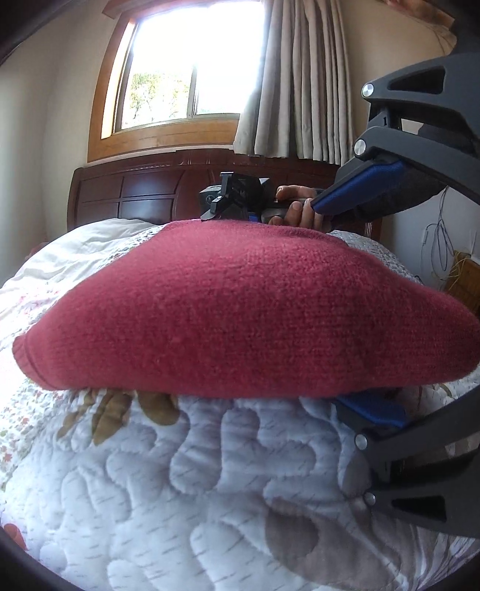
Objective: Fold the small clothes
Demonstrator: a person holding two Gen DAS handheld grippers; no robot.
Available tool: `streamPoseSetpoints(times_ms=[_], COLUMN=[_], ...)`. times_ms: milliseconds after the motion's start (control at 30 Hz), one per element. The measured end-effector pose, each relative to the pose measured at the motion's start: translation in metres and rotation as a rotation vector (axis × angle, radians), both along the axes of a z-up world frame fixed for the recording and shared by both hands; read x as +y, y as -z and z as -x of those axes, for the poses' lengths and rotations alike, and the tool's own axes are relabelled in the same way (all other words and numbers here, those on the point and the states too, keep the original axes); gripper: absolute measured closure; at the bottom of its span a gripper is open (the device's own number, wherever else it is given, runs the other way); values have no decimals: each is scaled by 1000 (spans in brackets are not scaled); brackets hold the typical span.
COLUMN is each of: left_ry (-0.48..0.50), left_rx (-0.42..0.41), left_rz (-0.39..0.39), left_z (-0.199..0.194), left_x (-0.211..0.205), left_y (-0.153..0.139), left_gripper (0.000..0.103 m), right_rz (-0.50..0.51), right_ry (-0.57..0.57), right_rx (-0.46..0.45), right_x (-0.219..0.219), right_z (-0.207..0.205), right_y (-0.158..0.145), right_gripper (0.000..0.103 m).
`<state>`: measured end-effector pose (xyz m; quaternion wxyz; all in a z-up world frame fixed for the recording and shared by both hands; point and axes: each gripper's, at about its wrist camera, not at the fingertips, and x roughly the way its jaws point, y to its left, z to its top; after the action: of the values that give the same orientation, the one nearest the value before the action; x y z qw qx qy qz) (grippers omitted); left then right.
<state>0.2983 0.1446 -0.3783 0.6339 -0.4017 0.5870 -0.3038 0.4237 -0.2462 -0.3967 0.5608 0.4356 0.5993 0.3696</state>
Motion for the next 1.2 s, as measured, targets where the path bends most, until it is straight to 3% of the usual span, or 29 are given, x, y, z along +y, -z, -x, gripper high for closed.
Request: streamPoseSetpoints(times_ms=[200,333,433,467,533,600,767,800,833,900,1067,1200], left_ry=[38,12,31,38,43,40,43,57,66,52,76,99], left_rx=[-7,44,44,38,33,43,95,92,96,122,73,21], left_rz=[-2,25,6,-7,-9,1,-10,-38,-57,-17,-27,-18], left_z=[2,-7,-11,-11,-10,-11,-19,-18,-18,-17,-17,-11], left_x=[-8,-8,-15,-17,-19,-20,-24,-24,-23,-17,-17,-5], left_y=[-4,7,4,2,-3,-3,7,6,6,7,-17,-51], left_gripper=[13,12,12,12,13,13,14,25,51,62,68,69], right_rz=[-32,-20,14,19,-35,-40,37,33,25,28,37,3], right_ry=[-25,-12,-28,-34,-36,-28,-63,-57,-48,-37,-8,5], right_rx=[-73,-8,-62,-84,-106,-125,-69,-72,-73,-89,-132,-188], right_x=[3,11,22,26,26,27,53,55,54,55,65,85], right_z=[-4,-11,-10,-9,-5,-7,-17,-18,-16,-15,-14,-7], right_y=[-33,-13,-31,-37,-52,-56,-37,-39,-41,-46,-64,-94], right_gripper=[10,11,11,12,37,40,37,45,54,58,61,61])
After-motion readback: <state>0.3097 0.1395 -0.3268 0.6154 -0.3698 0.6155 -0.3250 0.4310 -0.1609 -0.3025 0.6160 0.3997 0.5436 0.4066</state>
